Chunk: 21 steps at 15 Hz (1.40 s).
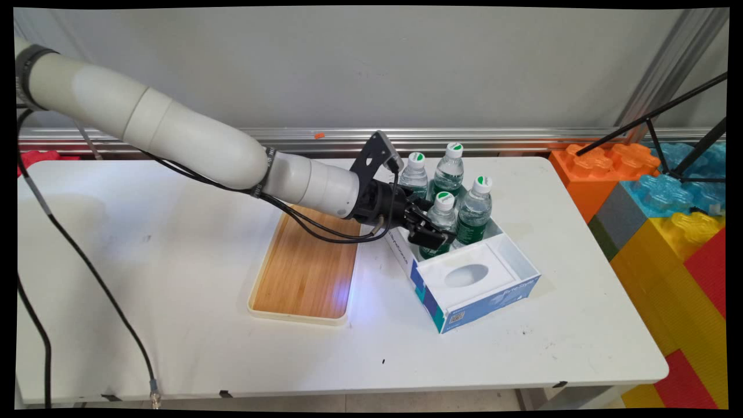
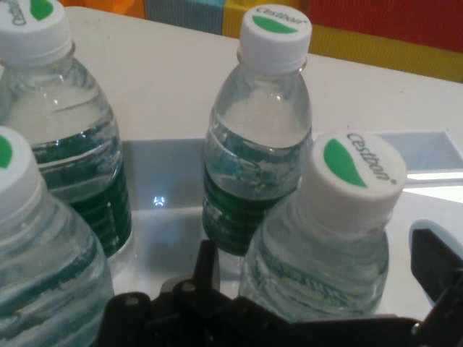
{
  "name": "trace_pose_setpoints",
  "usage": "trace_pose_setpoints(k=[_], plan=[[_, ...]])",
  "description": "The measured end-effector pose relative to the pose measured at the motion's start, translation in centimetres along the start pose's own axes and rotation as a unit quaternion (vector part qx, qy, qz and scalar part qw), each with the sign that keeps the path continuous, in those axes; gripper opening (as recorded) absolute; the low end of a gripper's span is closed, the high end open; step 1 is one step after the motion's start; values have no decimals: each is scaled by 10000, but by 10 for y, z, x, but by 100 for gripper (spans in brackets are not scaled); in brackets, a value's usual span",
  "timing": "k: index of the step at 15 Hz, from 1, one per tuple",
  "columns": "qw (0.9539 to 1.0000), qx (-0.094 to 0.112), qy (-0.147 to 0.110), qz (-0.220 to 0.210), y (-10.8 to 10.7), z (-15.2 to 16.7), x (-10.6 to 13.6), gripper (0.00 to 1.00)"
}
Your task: Pick up the green bottle from the white box, then place the picked object on the tray
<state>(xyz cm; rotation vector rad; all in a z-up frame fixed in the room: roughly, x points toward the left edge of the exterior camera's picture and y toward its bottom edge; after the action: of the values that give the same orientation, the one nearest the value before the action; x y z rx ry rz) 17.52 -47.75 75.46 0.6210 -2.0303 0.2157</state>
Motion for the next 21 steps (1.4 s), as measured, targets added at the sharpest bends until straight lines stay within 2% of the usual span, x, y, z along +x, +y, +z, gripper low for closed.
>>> trace_pose_setpoints(k=[4, 5, 13, 16, 21], plan=[[10000, -2, 29, 9, 0, 7, 0, 100], [10000, 0, 31, 24, 0, 8, 0, 0], [9999, 8, -42, 94, -2, 9, 3, 0], [10000, 7, 11, 53, -4, -1, 17, 0], [9999, -23, 51, -113, -2, -31, 55, 0]])
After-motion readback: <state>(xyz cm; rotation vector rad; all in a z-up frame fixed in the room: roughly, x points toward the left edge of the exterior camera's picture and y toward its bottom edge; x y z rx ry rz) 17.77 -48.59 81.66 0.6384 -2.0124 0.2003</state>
